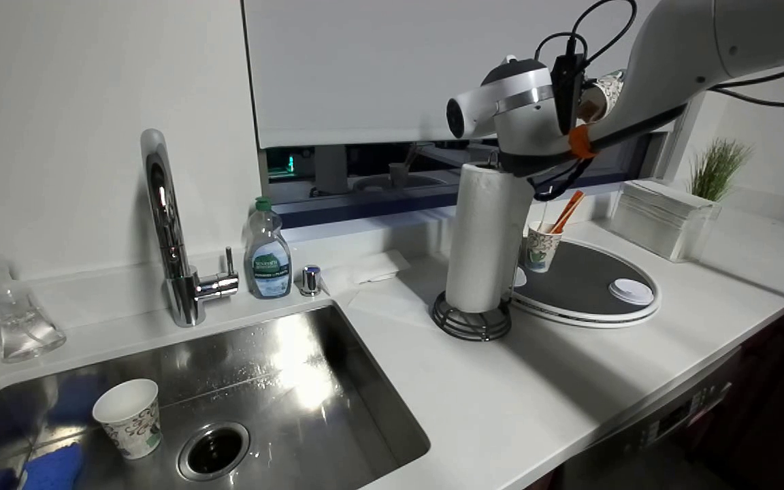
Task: Pour the sachets out of the coffee cup at the front.
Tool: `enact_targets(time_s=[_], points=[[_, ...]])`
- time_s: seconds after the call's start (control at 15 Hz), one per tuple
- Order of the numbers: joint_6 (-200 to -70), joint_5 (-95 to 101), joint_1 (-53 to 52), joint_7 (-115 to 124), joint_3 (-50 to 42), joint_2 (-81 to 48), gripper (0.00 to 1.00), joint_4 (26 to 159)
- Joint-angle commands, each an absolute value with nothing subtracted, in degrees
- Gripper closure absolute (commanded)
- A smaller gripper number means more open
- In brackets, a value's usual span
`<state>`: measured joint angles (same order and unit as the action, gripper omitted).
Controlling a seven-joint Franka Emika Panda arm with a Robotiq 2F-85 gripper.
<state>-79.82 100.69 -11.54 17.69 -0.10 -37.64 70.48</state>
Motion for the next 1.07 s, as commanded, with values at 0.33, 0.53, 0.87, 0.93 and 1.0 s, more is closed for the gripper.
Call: enact_targets(time_s=[0.33, 0.53, 0.87, 0.93, 1.0], points=[[-79.3, 105.2, -12.0, 12.6, -0.8, -38.7, 0.99, 71.5], [-79.2, 105.1, -12.0, 12.6, -0.8, -38.3, 0.99, 71.8], [-79.6, 94.2, -8.5, 25.8, 2.4, -34.5, 0.99, 72.4], [-79.9, 92.2, -7.9, 28.2, 2.5, -33.4, 0.99, 73.3], [-80.1, 90.1, -7.4, 30.5, 2.5, -32.0, 0.99, 74.4]])
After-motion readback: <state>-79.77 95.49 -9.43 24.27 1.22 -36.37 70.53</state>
